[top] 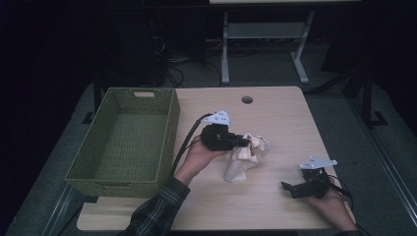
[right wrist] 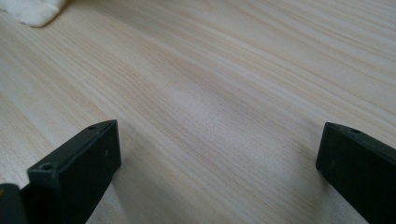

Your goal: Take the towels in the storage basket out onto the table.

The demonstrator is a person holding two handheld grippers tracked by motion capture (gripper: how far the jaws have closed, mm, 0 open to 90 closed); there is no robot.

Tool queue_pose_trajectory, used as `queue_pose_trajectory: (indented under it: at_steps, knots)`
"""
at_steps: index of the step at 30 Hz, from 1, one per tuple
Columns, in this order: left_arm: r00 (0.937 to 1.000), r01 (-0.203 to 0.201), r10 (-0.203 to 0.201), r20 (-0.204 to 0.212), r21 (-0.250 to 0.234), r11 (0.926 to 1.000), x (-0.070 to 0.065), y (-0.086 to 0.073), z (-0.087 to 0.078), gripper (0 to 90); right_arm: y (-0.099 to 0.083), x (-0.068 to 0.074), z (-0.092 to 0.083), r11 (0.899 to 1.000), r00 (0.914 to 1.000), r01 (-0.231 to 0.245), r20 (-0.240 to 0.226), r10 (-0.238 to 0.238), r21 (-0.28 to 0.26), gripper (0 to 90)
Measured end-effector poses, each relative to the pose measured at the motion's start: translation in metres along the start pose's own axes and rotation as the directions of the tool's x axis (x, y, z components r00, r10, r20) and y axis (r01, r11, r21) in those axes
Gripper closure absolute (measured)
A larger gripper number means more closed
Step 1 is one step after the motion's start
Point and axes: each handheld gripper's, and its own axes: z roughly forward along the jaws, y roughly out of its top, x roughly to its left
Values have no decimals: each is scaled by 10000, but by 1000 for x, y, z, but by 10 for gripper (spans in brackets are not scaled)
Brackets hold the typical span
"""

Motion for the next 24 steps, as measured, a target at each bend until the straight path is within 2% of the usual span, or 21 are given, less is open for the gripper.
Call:
queue_pose_trajectory:
  at_steps: [2,6,12,14,17,19,21,24]
  knots:
    - [9999,63,-65,95,162,9998,4,-6,6,822,0,0,0,10000,10000,-1,0,1,2,0]
    - [9998,180,-177,-65,494,9986,13,-19,19,813,0,0,0,10000,10000,2,-1,-2,2,0]
    - [9980,576,-545,-333,999,9933,24,-39,37,775,0,0,0,10000,10000,-14,-4,14,1,0]
    - [9966,726,-678,-477,1073,9916,26,-43,40,715,0,0,0,10000,10000,3,2,-3,5,0]
    - [9942,909,-839,-673,1096,9898,26,-43,39,537,0,0,0,10000,10000,5,0,-5,4,0]
    - [9940,808,-718,-820,1117,9905,24,-41,35,459,0,0,0,10000,10000,3,0,-3,8,0]
    - [9934,684,-578,-988,1073,9919,20,-37,29,419,0,0,0,10000,10000,3,0,-3,1,0]
    - [9926,625,-519,-1102,947,9935,15,-35,21,416,0,0,0,10000,10000,4,-1,-4,3,0]
